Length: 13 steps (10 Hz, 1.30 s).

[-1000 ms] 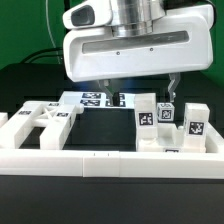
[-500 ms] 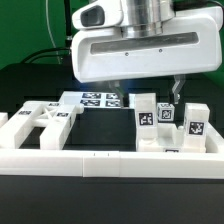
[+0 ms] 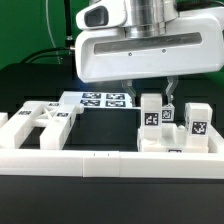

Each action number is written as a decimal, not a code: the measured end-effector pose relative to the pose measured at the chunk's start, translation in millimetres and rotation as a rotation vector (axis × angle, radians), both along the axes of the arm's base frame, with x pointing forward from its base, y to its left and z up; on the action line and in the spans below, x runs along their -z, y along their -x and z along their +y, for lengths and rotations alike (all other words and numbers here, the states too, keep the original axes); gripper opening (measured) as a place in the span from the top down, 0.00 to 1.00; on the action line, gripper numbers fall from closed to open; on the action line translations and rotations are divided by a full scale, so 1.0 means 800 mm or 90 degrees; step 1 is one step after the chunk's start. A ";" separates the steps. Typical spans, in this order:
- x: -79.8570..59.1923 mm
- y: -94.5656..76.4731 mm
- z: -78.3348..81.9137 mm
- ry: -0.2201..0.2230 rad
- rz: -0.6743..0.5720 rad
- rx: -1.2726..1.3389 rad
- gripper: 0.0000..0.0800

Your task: Assemble chair

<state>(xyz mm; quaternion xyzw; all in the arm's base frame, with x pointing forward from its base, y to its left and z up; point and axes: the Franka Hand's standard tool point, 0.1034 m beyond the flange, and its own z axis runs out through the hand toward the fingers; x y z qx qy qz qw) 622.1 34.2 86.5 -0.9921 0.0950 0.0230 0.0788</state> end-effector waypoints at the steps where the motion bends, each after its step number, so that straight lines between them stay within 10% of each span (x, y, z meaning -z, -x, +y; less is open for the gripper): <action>1: 0.000 0.000 0.000 0.000 0.000 0.000 0.64; 13: 0.002 -0.015 0.017 -0.038 0.066 0.726 0.64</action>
Offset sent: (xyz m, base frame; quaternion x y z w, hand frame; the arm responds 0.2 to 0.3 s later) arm -0.0014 0.0131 -0.0134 0.0317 -0.0034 0.3167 0.9480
